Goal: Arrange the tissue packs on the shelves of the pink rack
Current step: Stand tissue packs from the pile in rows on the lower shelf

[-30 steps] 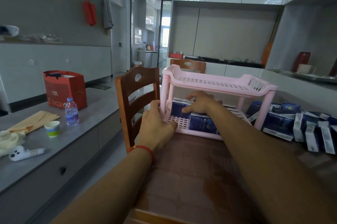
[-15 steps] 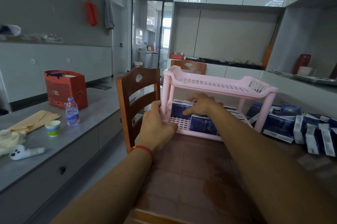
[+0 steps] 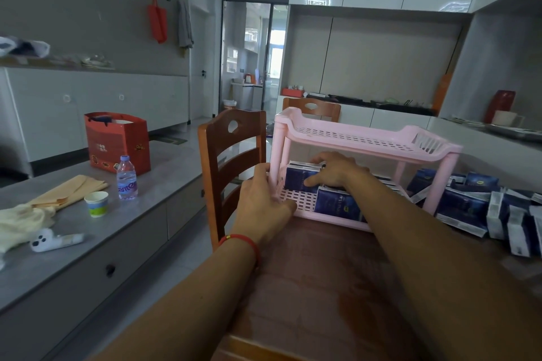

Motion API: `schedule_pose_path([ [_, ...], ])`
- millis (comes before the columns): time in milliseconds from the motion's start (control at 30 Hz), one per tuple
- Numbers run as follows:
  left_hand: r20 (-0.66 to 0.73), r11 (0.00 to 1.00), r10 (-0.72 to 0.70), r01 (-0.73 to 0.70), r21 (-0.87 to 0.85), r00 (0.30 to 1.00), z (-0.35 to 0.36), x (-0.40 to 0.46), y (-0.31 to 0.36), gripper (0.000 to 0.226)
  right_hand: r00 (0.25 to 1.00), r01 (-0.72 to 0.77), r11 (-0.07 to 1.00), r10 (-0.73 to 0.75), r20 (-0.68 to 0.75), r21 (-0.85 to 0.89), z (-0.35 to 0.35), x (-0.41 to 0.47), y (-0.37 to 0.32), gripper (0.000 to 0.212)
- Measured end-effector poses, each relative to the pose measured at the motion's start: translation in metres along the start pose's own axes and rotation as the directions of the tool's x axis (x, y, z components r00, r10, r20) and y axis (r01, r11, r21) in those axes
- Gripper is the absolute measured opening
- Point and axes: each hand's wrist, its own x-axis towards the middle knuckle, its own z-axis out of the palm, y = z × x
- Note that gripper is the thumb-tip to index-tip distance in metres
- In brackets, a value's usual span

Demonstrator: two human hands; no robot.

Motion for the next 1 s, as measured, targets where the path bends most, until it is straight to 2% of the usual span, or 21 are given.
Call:
schedule_pose_path([
  [100,0.001,1.0,-0.003,0.003,0.001,1.0,0.0,0.001,-0.001,0.07,0.997,0.053,0.996,-0.056,0.044,0.07,-0.007,-0.001,0.003,0.082],
  [167,-0.001,1.0,-0.007,0.007,-0.004,1.0,0.0,0.002,-0.001,0.069,0.995,0.092,0.994,-0.094,0.033,0.06,-0.01,-0.01,0.003,0.079],
  [233,-0.005,1.0,-0.004,0.004,-0.008,1.0,0.001,0.002,-0.001,0.069,0.981,0.192,0.981,-0.192,-0.007,0.019,-0.011,-0.031,0.002,0.072],
  [367,-0.023,0.999,0.032,-0.032,-0.014,0.999,0.001,0.001,-0.001,0.067,0.869,0.477,0.877,-0.481,-0.116,-0.057,-0.006,-0.1,0.017,0.054],
  [467,-0.079,0.999,0.044,-0.044,-0.002,0.996,0.0,-0.001,-0.001,0.069,0.802,0.562,0.807,-0.585,-0.12,-0.179,-0.004,-0.144,0.057,0.046],
  [500,-0.147,0.996,0.081,-0.076,0.043,0.986,-0.001,-0.002,-0.001,0.068,0.794,0.571,0.795,-0.598,-0.11,-0.204,-0.006,-0.156,0.072,0.043],
  [567,-0.276,0.956,0.271,-0.224,0.19,0.922,0.0,-0.008,0.002,0.058,0.771,0.576,0.78,-0.617,-0.154,-0.244,-0.012,-0.172,0.104,0.035],
  [600,-0.27,0.913,0.385,-0.322,0.25,0.882,0.001,-0.013,0.006,0.051,0.75,0.571,0.771,-0.63,-0.203,-0.283,-0.014,-0.178,0.118,0.032],
  [667,-0.1,0.822,0.53,-0.482,0.303,0.842,0.007,-0.024,0.015,0.041,0.691,0.556,0.744,-0.662,-0.29,-0.371,-0.017,-0.186,0.142,0.031],
  [700,0.018,0.799,0.543,-0.523,0.296,0.839,0.012,-0.029,0.018,0.041,0.671,0.554,0.737,-0.67,-0.318,-0.387,-0.016,-0.188,0.151,0.029],
  [767,0.194,0.794,0.502,-0.538,0.284,0.843,0.023,-0.031,0.02,0.055,0.655,0.558,0.754,-0.656,-0.375,-0.346,-0.015,-0.19,0.166,0.02],
  [867,0.328,0.808,0.372,-0.477,0.346,0.868,0.031,-0.03,0.02,0.083,0.681,0.537,0.818,-0.565,-0.467,-0.207,-0.017,-0.188,0.173,0.012],
  [1000,0.382,0.802,0.276,-0.43,0.415,0.882,0.032,-0.032,0.022,0.095,0.756,0.456,0.885,-0.44,-0.484,-0.094,-0.019,-0.187,0.176,0.012],
])
